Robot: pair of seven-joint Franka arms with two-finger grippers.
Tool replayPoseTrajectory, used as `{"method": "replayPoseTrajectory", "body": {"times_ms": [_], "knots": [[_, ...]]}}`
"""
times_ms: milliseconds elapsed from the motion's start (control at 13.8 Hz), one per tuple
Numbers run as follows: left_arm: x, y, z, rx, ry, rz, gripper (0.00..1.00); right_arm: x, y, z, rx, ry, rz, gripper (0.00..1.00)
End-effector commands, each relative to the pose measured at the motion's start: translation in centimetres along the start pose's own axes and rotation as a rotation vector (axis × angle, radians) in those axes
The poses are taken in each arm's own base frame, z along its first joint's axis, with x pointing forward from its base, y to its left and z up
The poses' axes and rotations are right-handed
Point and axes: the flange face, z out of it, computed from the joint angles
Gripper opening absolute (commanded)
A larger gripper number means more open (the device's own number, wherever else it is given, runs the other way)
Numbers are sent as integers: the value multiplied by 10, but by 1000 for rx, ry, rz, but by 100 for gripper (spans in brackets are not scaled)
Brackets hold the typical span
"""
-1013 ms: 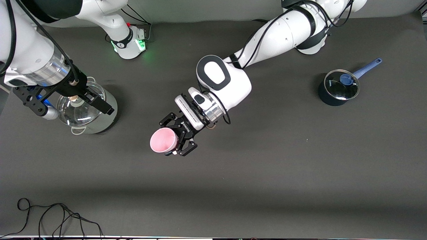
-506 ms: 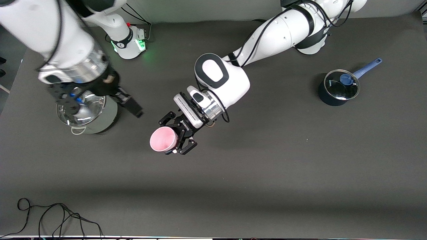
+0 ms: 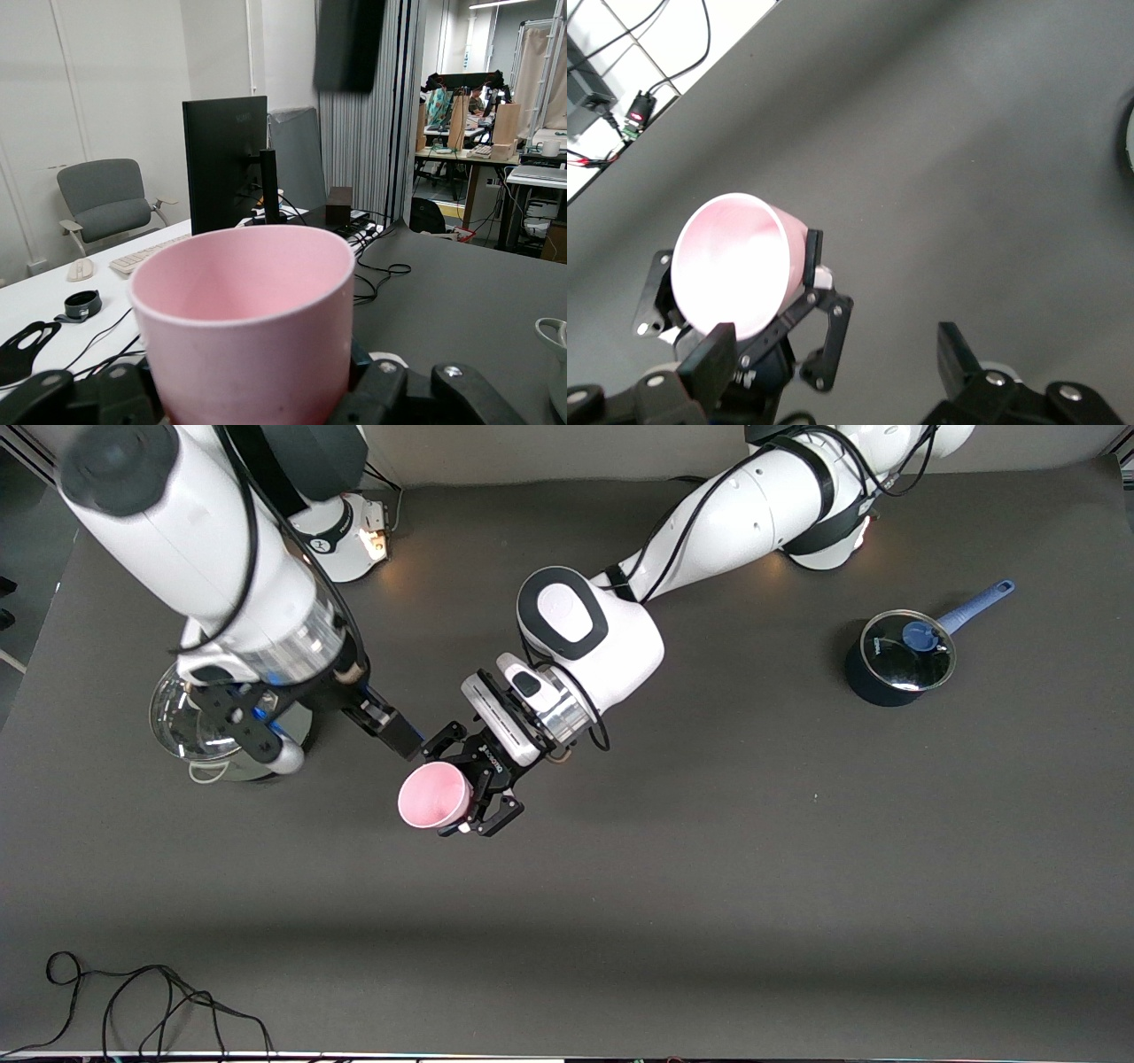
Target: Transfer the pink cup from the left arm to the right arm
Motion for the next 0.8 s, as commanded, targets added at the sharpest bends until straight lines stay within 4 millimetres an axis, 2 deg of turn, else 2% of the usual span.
{"method": "replayPoseTrajectory", "body": {"times_ms": [0,217,434,506,579,651,723], "knots": [[7,4,-2,15,7,-5,0,9,-13,20,7,2,12,100],[8,4,-2,16,8,-7,0,14,-18,34,8,6,16,100],[9,4,-2,16,9,-7,0,16,-19,39,6,7,19,98],[8,5,-2,15,8,-6,0,16,-19,39,6,7,19,95],[9,4,-2,16,9,-7,0,16,-19,39,6,7,20,85],[9,4,-2,16,9,-5,0,16,-19,39,6,7,22,68],[9,4,-2,17,9,-4,0,16,-19,39,6,7,25,47]]}}
